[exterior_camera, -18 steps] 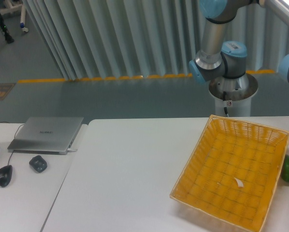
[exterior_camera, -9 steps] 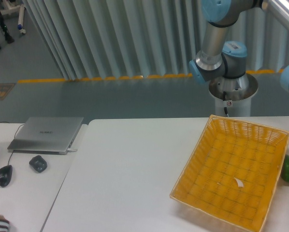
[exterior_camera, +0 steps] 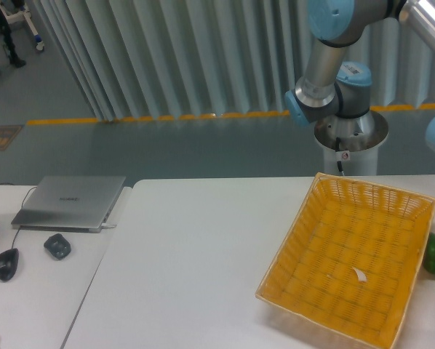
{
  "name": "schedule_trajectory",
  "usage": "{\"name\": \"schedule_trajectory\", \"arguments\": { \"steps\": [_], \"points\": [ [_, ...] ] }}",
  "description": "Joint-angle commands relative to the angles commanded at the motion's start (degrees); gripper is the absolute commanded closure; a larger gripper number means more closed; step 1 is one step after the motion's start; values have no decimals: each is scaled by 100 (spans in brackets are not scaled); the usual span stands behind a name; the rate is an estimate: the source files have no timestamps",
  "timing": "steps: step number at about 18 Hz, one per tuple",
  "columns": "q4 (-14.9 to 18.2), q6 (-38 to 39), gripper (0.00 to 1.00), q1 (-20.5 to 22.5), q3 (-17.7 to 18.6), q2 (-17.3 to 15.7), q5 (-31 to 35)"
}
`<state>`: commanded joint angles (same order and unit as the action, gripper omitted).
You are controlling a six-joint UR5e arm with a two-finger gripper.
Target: Place the triangular bread in the basket
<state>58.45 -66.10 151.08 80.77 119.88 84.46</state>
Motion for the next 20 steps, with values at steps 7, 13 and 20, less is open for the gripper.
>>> {"name": "schedule_trajectory", "arguments": {
  "steps": [7, 13, 20],
  "points": [
    [-140, -61, 0, 140, 17, 202, -9],
    [-193, -123, 0, 185, 18, 325, -9],
    [-272, -105, 0, 185, 18, 378, -9]
  ]
}}
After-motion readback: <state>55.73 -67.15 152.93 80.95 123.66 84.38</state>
